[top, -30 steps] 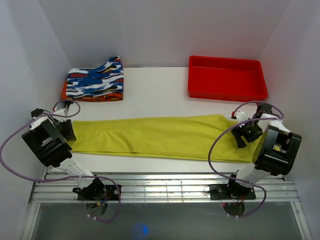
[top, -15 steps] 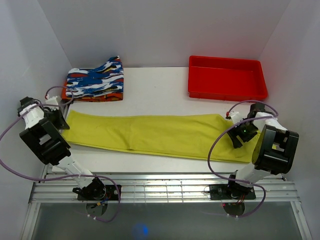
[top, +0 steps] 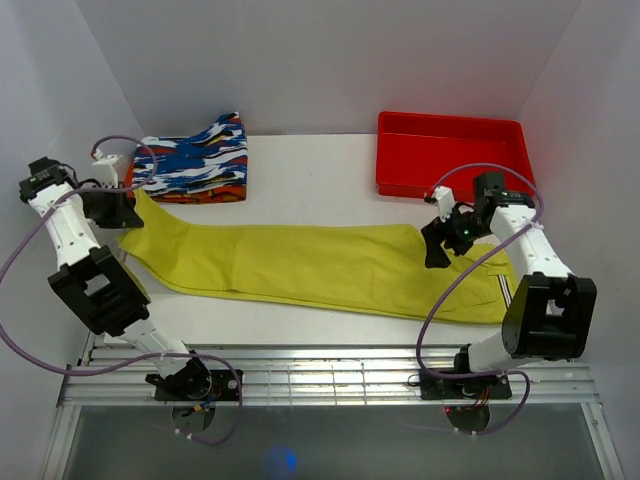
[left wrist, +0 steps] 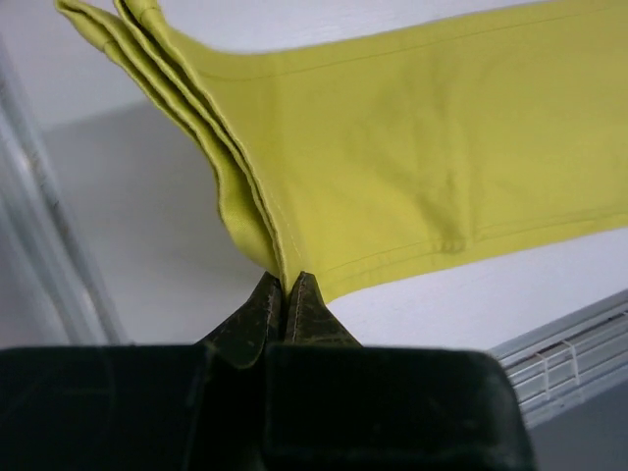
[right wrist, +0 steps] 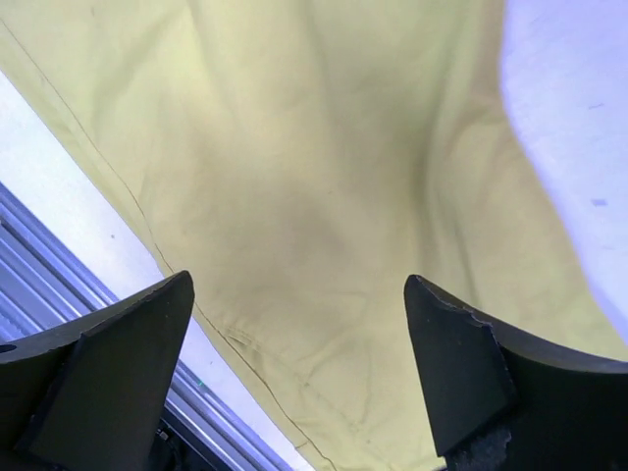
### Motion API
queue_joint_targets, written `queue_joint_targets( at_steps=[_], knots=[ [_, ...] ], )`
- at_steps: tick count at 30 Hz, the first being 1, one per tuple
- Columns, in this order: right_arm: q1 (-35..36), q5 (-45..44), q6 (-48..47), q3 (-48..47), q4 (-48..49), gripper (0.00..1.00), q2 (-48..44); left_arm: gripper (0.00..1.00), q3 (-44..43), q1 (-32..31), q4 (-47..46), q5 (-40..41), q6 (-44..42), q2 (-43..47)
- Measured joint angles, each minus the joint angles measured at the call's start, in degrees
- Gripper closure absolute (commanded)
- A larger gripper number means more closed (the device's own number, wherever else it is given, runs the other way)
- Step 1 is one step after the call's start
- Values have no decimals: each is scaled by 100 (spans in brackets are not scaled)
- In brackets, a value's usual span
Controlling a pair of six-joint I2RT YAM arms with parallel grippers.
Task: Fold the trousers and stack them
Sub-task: Fold the trousers
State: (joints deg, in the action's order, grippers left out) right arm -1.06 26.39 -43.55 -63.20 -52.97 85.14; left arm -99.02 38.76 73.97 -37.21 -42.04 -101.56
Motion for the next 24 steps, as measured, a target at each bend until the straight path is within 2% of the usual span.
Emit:
queue_joint_targets(
  at_steps=[5,9,13,15,20,24],
  knots=[
    [-409,144,-37,-647,-299,8,-577,100,422,-1292,39,-625,474,791],
    [-1268,103,-291,-656,-562,9,-647,100,1117,-2562,-387,-1165,1375,1467],
    [-2382,11,-579,-656,-719,7,-116,100,1810,-3283,-1257,-1360,2487,1786],
    [-2852,-81,-686,-660,-730,7,177,100,2238,-3722,-1934,-1311,3104,1880],
    [-3807,-271,-813,-918,-800,6,710,100,3178,-5163,-3410,-612,4568,2024],
    [-4013,-455,-815,-964,-774,6,772,100,3405,-6041,-4225,17,5394,2017]
  ],
)
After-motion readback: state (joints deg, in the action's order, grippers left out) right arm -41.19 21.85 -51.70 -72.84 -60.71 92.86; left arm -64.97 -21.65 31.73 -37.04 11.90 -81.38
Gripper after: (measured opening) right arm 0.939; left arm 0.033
